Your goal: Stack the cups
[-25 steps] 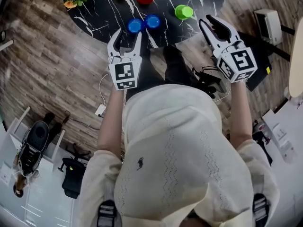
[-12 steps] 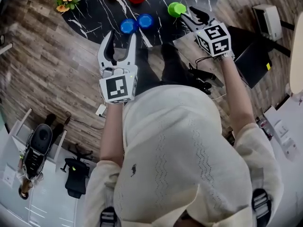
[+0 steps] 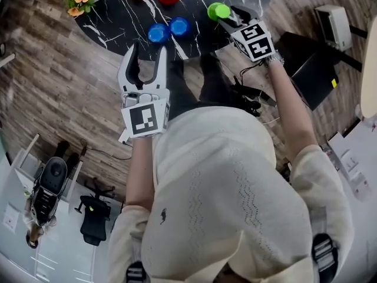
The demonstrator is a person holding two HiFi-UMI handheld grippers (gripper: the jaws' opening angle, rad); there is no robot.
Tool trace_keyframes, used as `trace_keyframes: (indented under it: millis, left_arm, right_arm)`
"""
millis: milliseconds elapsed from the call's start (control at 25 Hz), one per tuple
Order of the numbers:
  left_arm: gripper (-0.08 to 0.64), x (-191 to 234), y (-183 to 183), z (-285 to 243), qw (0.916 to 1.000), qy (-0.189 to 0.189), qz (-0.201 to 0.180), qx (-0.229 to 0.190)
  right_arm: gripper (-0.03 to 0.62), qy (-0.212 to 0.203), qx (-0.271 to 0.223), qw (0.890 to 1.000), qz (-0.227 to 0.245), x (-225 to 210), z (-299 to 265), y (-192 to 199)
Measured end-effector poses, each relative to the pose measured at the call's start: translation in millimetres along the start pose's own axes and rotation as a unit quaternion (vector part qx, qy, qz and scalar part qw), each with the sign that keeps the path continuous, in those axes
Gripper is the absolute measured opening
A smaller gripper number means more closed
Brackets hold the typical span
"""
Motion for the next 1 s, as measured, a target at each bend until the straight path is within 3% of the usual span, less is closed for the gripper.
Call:
trace_keyframes:
  millis: [80, 1000]
  left_arm:
    - [0.244, 0, 1, 1, 1.0000, -0.001, 0.002, -0.002]
    - [0.244, 11, 8, 1, 0.9999, -0.015, 0.006, -0.001]
  right_arm:
    - [0.212, 0.002, 0.002, 1.000, 0.004, 1, -2, 2]
    - [0.210, -0.059, 0.011, 0.995, 0.085, 47, -12, -11]
Point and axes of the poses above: the fingertips, and each gripper's own axes: z backward along the fingers, x to its left, y out of its underside, the point moved 8 cm from there along z, backward along the fingers, and after that the axes turned 5 degrees about x, right-handed, at the moved point
